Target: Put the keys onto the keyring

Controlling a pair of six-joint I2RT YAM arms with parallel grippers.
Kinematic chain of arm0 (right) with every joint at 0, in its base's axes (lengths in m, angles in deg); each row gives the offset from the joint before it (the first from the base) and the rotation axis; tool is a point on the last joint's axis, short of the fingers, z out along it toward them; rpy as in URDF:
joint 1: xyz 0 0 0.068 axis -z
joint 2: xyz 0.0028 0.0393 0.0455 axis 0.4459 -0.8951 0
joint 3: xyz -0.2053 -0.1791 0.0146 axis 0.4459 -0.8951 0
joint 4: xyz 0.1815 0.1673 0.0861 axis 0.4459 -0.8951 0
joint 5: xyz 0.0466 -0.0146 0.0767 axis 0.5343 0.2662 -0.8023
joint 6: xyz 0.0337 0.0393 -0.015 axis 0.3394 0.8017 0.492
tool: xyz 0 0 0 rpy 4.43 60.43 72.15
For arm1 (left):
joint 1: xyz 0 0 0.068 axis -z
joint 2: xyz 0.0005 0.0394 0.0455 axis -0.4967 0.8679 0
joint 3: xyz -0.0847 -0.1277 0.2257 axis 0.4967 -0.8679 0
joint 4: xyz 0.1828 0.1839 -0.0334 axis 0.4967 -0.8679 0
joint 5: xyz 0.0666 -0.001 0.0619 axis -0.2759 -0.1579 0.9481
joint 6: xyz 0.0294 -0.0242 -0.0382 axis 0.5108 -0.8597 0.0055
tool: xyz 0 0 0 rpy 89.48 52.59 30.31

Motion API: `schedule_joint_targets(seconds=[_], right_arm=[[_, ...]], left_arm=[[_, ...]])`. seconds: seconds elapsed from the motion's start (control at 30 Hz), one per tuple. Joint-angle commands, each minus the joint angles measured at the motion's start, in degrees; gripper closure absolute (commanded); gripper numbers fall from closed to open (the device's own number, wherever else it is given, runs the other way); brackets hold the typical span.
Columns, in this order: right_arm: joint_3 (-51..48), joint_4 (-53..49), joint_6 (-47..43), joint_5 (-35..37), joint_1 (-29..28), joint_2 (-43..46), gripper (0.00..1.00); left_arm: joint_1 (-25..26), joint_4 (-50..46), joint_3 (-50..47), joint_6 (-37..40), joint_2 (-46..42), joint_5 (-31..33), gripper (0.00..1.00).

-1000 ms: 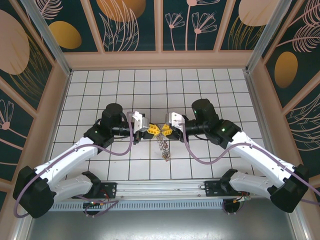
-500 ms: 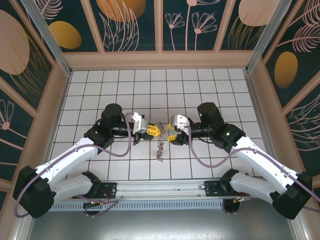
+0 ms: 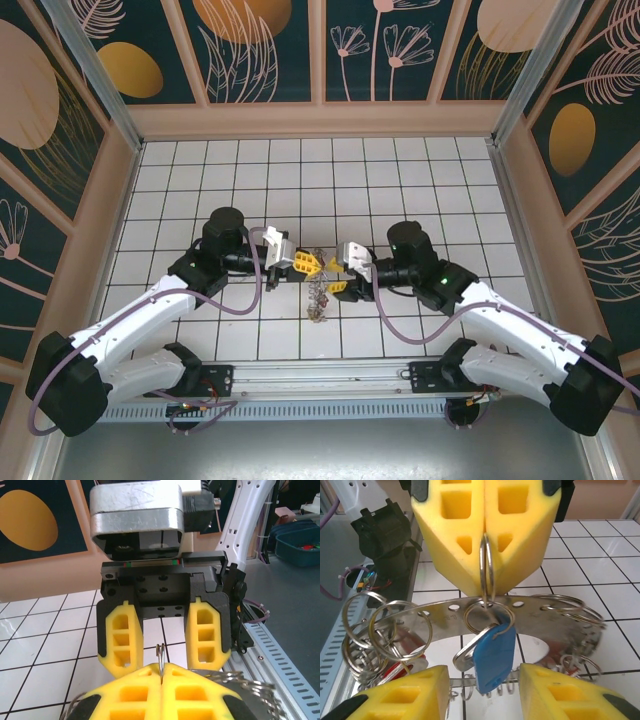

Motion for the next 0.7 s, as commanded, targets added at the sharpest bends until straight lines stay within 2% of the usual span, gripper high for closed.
schedule_joint_targets(seconds=[0.0, 0.23, 0.5, 0.6, 0.67], right_arm=[[-1.1, 7.2, 3.5, 0.3, -1.2, -0.1, 0.57], [-5.0, 14.0, 8.0, 8.6, -2.9, 0.3, 0.61], [-5.7, 10.0, 6.8, 12.7, -3.7, 2.3, 0.93], [-6.1, 9.4, 6.8, 14.1, -3.7, 4.8, 0.99], [-6.1, 8.7, 6.6, 15.0, -3.8, 6.4, 1.0]], left_arm=[[0.3, 5.2, -0.3, -1.5, 0.0, -0.9, 1.0], [0.4, 6.8, -0.8, -3.0, 0.3, -0.5, 1.0], [0.4, 4.7, -0.4, -0.7, 1.0, 0.5, 1.0], [0.3, 3.5, -0.1, 0.2, 1.3, 0.8, 1.0], [0.3, 3.4, -0.2, 0.4, 1.5, 1.1, 1.0]])
